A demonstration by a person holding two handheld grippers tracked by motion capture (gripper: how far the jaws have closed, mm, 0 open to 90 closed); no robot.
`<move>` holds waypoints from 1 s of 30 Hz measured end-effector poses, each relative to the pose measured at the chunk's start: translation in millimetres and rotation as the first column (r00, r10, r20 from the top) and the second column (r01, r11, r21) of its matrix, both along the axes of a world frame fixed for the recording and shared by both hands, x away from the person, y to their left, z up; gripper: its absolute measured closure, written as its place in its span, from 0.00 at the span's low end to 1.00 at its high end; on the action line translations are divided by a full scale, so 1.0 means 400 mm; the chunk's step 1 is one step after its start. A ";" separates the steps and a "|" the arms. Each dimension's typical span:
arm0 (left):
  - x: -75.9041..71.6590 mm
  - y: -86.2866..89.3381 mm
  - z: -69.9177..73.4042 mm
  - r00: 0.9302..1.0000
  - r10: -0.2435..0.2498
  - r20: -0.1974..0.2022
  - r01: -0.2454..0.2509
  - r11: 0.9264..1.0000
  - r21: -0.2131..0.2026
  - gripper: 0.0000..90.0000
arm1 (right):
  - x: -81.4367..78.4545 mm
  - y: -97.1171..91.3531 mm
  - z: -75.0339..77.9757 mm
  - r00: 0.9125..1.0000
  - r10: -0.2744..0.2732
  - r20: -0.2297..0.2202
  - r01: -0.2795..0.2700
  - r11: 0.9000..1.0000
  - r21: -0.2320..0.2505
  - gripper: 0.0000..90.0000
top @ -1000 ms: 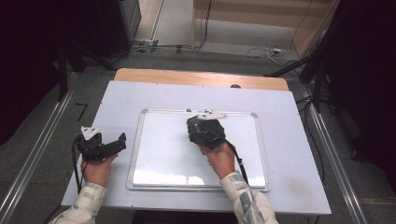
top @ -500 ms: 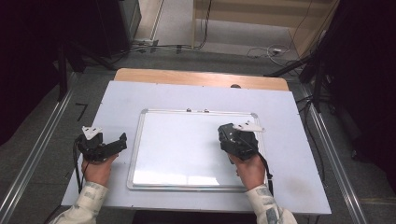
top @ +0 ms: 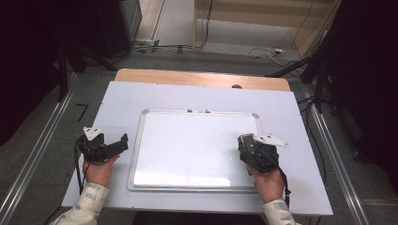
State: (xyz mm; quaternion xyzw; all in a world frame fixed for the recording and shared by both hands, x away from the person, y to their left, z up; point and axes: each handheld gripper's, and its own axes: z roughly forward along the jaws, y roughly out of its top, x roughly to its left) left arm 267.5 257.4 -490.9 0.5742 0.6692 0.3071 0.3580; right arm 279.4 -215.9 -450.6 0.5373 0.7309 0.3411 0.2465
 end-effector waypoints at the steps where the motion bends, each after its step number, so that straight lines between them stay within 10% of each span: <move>1: 0.001 0.000 -0.001 1.000 0.001 -0.002 -0.001 1.000 0.000 0.01 | -0.005 -0.007 -0.001 1.000 -0.009 0.003 0.009 1.000 0.000 0.43; 30: 0.001 0.001 0.001 1.000 -0.002 0.004 0.002 1.000 -0.005 0.00 | -0.053 -0.048 -0.031 0.995 -0.103 -0.012 0.103 0.995 -0.010 0.43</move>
